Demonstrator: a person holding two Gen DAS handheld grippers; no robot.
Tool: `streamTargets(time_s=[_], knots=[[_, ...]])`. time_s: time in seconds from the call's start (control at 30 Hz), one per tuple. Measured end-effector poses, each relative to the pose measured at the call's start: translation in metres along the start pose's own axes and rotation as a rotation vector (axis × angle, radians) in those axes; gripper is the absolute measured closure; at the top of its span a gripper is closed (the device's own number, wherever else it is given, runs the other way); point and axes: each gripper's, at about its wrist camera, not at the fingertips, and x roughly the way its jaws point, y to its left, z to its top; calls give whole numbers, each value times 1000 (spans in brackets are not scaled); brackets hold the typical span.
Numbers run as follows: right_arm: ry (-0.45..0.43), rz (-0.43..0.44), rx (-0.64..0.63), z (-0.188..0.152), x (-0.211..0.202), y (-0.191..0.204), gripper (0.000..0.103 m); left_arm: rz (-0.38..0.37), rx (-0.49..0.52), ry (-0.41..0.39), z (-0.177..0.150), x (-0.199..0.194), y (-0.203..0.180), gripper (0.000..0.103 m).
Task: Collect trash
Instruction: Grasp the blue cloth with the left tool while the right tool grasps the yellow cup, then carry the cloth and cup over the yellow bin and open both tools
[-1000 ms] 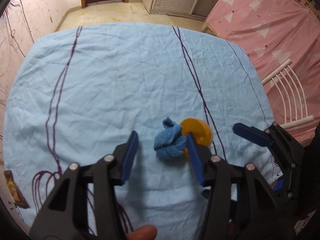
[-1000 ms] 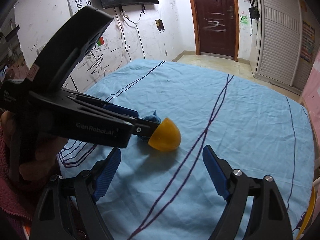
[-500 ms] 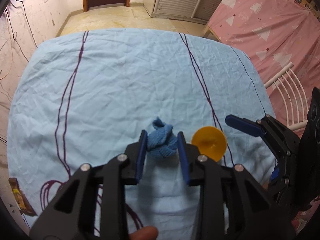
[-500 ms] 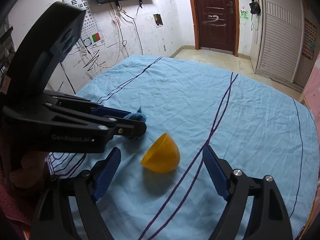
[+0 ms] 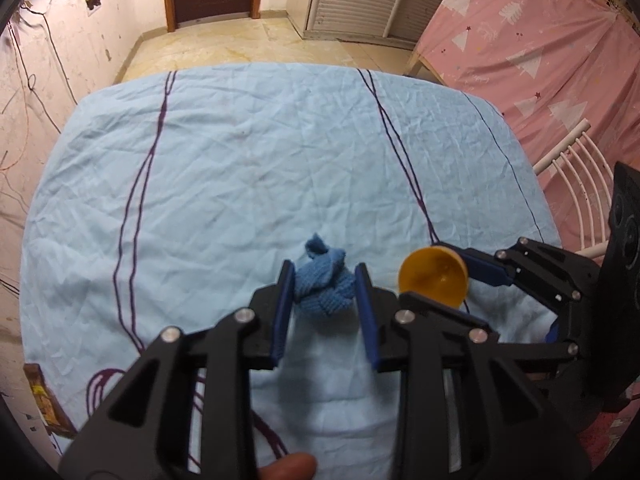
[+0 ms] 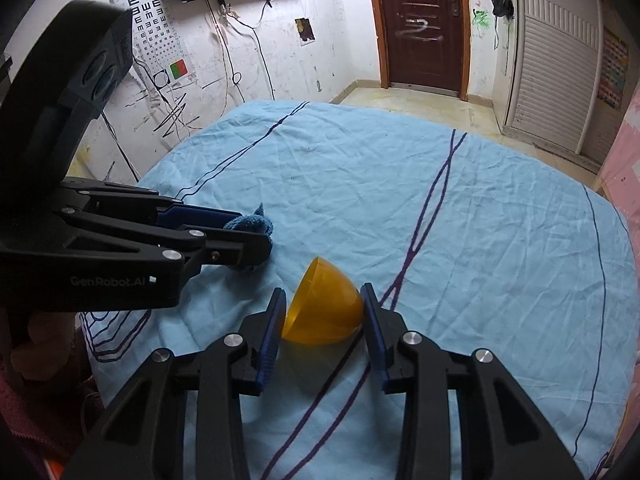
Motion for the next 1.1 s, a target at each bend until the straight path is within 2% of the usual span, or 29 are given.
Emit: streamTargets(time_s=[0.5, 1.1], knots=[[-136, -69, 122, -6, -61, -56, 72, 50, 69, -42, 8, -5, -31, 74], [-290, -190, 274, -33, -133, -131, 72, 81, 214, -44, 19, 5, -101, 74]])
